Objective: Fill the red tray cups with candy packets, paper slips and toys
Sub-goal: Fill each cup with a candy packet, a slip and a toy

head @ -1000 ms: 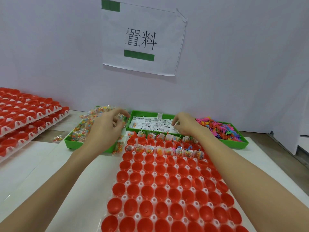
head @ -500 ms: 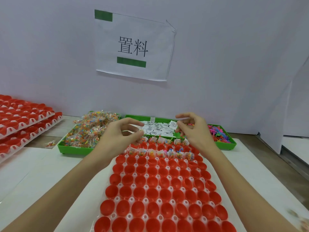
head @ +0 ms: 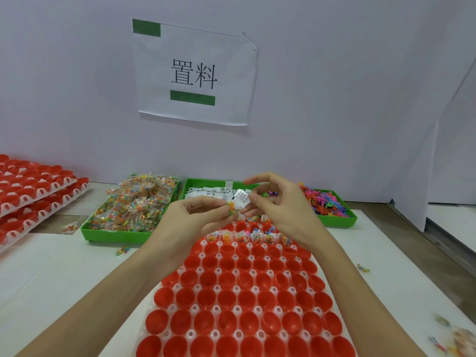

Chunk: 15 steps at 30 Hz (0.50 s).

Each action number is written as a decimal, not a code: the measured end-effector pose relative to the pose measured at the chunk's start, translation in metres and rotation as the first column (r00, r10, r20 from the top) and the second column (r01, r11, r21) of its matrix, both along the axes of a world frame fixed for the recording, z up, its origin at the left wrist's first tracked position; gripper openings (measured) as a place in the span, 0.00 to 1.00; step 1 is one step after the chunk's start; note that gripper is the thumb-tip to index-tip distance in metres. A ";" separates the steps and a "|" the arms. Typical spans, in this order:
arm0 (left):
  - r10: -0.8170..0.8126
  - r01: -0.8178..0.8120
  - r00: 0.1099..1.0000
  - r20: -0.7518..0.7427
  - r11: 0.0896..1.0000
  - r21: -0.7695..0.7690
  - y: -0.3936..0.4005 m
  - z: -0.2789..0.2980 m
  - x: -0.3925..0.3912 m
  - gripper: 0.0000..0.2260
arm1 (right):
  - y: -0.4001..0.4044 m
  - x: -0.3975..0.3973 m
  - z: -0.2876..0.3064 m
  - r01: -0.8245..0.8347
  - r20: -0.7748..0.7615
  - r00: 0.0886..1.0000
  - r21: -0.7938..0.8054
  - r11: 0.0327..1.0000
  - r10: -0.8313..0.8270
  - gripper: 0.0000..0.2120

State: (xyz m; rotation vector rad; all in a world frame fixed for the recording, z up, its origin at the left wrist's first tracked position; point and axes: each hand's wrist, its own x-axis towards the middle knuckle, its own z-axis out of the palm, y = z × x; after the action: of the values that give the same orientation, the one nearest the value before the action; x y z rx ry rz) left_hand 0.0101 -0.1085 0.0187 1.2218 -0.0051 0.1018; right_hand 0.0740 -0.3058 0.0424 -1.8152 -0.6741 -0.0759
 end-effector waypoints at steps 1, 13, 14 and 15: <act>-0.012 0.011 1.000 -0.022 0.999 -0.043 0.000 -0.001 0.001 0.08 | 0.001 0.000 -0.001 -0.015 -0.020 1.000 0.004 1.000 0.015 0.11; 0.023 -0.044 0.996 -0.091 0.970 -0.238 -0.003 -0.006 0.006 0.12 | 0.008 -0.007 -0.003 -0.146 -0.104 0.984 0.000 0.989 0.145 0.13; 0.035 -0.052 0.996 -0.082 0.977 -0.208 -0.003 -0.006 0.005 0.10 | 0.007 -0.008 -0.003 -0.147 -0.102 0.984 -0.018 0.989 0.144 0.13; 0.044 -0.055 0.997 -0.071 0.984 -0.171 -0.003 -0.006 0.004 0.09 | 0.006 -0.009 -0.004 -0.149 -0.099 0.984 -0.040 0.988 0.145 0.12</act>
State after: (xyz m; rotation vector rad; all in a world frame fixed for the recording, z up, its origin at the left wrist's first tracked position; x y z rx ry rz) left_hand 0.0140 -0.1113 0.0131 1.0513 0.0907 0.1026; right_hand 0.0648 -0.2998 0.0388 -1.7960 -0.7444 0.1258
